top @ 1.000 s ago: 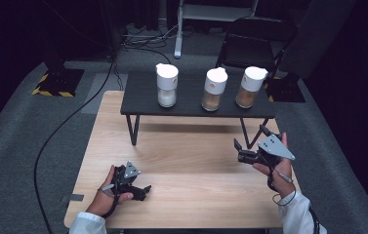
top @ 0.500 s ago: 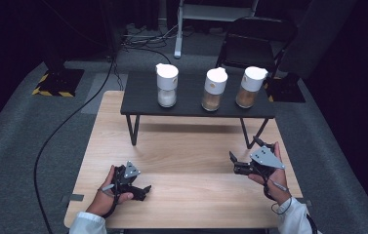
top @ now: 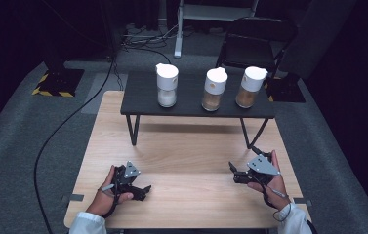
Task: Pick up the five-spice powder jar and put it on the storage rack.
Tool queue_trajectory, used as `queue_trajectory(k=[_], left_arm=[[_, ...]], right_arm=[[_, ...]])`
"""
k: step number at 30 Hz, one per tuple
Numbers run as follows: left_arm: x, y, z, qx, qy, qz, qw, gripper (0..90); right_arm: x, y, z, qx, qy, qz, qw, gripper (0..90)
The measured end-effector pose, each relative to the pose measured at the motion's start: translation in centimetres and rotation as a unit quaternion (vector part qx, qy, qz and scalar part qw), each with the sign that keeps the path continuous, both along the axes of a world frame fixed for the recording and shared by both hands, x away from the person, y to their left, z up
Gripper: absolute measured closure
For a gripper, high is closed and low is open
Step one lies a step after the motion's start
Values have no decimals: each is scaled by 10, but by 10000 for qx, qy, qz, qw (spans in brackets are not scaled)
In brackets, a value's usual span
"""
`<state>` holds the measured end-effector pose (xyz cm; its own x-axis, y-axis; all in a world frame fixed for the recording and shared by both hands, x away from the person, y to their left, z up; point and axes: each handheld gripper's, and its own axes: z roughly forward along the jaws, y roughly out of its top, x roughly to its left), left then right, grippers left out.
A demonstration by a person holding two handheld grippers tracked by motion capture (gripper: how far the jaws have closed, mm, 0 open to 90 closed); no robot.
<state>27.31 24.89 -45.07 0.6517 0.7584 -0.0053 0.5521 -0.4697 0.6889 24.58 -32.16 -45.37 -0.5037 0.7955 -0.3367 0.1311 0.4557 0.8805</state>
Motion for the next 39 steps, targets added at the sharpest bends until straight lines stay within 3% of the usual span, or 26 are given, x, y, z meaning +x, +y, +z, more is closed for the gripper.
queue_trajectory(k=[10, 20, 32, 39], left_arm=[[0, 0, 0, -5, 3, -1, 10000, 0], [0, 0, 0, -1, -2, -2, 10000, 0], [0, 0, 0, -4, 3, -1, 10000, 0], [0, 0, 0, -3, 5, -3, 10000, 0]], right_arm=[[2, -11, -10, -217, 274, -195, 9992, 6], [0, -18, -19, -558, 569, -338, 9962, 7], [-5, -30, -21, -760, 905, -435, 9920, 7], [-3, -38, -16, -679, 1139, -484, 9900, 8]])
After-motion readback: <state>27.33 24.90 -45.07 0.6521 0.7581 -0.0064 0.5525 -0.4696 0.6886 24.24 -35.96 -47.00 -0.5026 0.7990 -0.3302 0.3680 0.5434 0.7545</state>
